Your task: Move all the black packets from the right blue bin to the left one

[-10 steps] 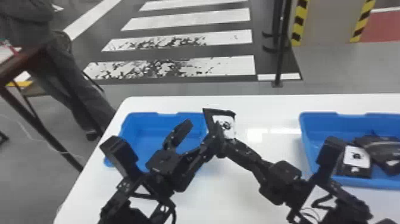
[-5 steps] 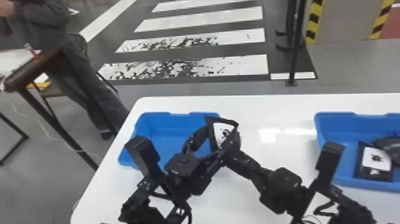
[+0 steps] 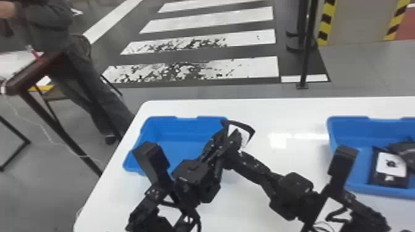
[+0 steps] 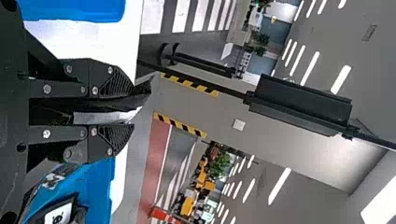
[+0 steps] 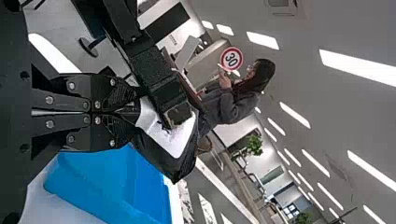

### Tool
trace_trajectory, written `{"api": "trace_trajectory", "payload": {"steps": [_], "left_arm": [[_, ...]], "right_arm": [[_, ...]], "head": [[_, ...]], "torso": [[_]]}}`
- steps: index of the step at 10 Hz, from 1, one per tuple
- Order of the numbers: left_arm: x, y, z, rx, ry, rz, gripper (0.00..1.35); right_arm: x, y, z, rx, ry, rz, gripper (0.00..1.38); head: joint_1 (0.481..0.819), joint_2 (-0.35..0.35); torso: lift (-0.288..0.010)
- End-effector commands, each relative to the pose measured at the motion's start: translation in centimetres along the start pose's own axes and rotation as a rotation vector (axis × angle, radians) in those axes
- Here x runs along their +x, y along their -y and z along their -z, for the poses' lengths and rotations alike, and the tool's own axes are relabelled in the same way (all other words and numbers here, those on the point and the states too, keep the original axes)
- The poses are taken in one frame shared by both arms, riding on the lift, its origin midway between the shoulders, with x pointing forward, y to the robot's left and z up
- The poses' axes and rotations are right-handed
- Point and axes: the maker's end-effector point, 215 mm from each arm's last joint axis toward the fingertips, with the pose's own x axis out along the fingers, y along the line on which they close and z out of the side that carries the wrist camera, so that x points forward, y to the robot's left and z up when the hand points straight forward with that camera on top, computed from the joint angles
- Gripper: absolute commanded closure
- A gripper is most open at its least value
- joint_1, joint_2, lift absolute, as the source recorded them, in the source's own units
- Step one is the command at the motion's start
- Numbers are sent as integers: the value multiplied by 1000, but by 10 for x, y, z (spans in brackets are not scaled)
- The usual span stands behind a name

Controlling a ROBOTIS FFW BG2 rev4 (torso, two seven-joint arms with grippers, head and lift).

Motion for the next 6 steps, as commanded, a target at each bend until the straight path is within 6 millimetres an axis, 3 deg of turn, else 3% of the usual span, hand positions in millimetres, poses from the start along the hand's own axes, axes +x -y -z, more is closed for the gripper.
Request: {"api": "trace_trajectory", "payload": {"steps": [1, 2, 3, 4, 5, 6], "left_arm": [[-2, 0, -13, 29, 44, -8, 1211], [-4, -1, -21, 35, 75, -15, 1211], [-6, -3, -30, 39, 106, -27, 1211], [-11, -13, -41, 47, 144, -57, 1211], [-15, -25, -54, 63, 182, -93, 1211], [-20, -36, -68, 82, 224, -129, 1211]], "right_arm": [[0, 0, -1, 4, 2, 1, 1167], [0, 1, -1, 15, 5, 2, 1164], [0, 1, 0, 41, 10, 1, 1032], [-1, 2, 1, 52, 12, 4, 734], [-3, 6, 2, 60, 5, 13, 259], [-6, 12, 1, 64, 7, 28, -2]], "head": [[695, 270], [695, 275], [695, 279], [695, 281], [695, 291], [695, 306]], "torso": [[-140], [-140], [-140], [-140], [-140], [-140]]}}
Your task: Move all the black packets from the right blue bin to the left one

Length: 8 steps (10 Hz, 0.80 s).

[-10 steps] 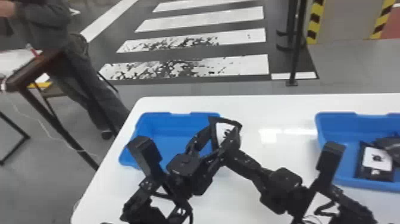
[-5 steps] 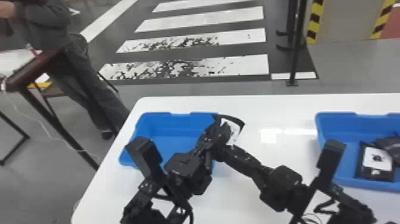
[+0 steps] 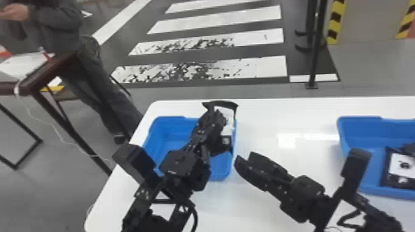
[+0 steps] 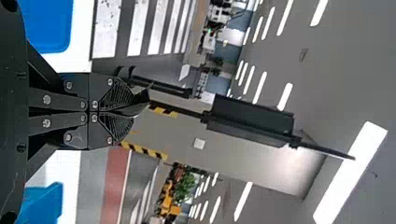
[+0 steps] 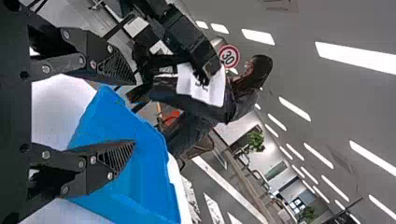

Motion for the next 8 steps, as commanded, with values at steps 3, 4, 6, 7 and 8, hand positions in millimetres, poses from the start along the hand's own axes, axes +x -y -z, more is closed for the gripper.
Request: {"api": "trace_trajectory", "payload": {"steps": [3, 4, 6, 7, 8], "left_arm": [[20, -95, 19, 225, 87, -207, 1211], [26, -126, 40, 280, 88, -262, 1211], [20, -157, 65, 296, 62, -323, 958], [14, -154, 59, 292, 93, -320, 375], [7, -145, 57, 247, 124, -306, 12]], "right_arm": [[-17, 24, -14, 12, 34, 61, 71], [-17, 22, -18, 6, 39, 57, 71], [-21, 24, -23, -4, 32, 66, 73], [-31, 33, -34, -42, 29, 93, 88], [-41, 46, -47, -76, 22, 119, 90]], "head": [[695, 341], [695, 350], [695, 350], [695, 350], [695, 350]], "torso": [[-140], [-140], [-140], [-140], [-140]]}}
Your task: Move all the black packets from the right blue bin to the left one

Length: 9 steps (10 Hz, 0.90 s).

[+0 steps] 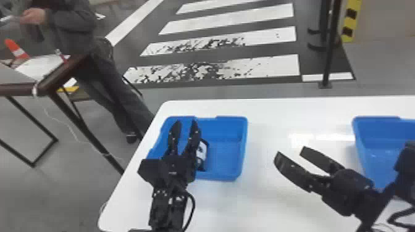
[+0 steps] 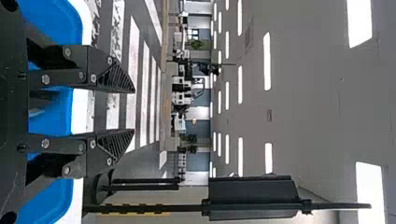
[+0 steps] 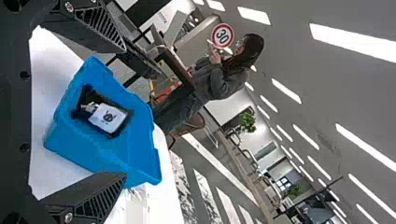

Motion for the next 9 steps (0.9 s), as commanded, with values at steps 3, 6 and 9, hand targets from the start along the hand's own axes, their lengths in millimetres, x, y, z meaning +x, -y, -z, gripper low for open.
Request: {"api": "trace_trajectory", "payload": {"steps": [3, 6, 9], "left_arm": [[-41, 20, -53, -168, 81, 41, 177], [-85, 38, -95, -231, 36, 81, 185], [-102, 68, -94, -266, -42, 142, 179]], "right_arm": [[-48, 68, -63, -207, -20, 187, 90], [-119, 123, -97, -295, -62, 465, 85], [-155, 161, -88, -279, -190, 666, 90]], "head": [[695, 299], [695, 183], [695, 40]], "torso": [[-140], [-140], [-140]]}}
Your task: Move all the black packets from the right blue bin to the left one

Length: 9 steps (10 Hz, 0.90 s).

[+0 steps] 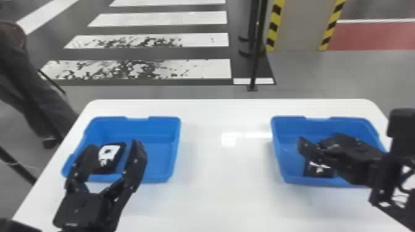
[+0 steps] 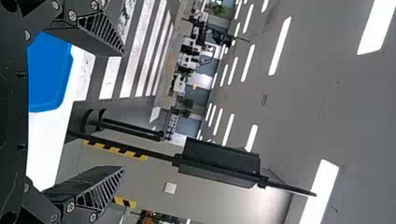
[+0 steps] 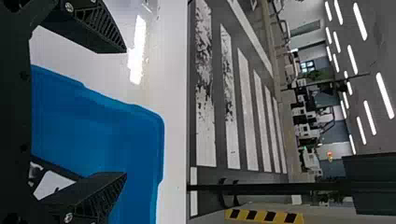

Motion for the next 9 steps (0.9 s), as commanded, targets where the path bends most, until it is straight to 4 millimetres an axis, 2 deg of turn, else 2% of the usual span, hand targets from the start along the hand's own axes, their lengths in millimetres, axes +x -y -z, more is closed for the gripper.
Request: {"api": "trace_trajectory", "payload": {"steps": [1, 2, 4, 6, 9], "left_arm": [[0, 3, 3, -1, -11, 8, 180], [1, 2, 3, 1, -14, 7, 180], [1, 3, 7, 9, -27, 10, 185], [1, 3, 9, 8, -32, 10, 185], [2, 3, 8, 9, -27, 10, 185]], "right_arm": [[6, 22, 23, 3, -123, 58, 90], [9, 39, 36, 8, -205, 105, 84], [10, 59, 53, 20, -300, 169, 85], [8, 63, 73, 30, -377, 195, 91], [15, 63, 84, 45, -414, 201, 110]], "head": [[695, 6], [695, -5], [695, -45], [695, -72], [695, -77]], "torso": [[-140], [-140], [-140], [-140], [-140]]}}
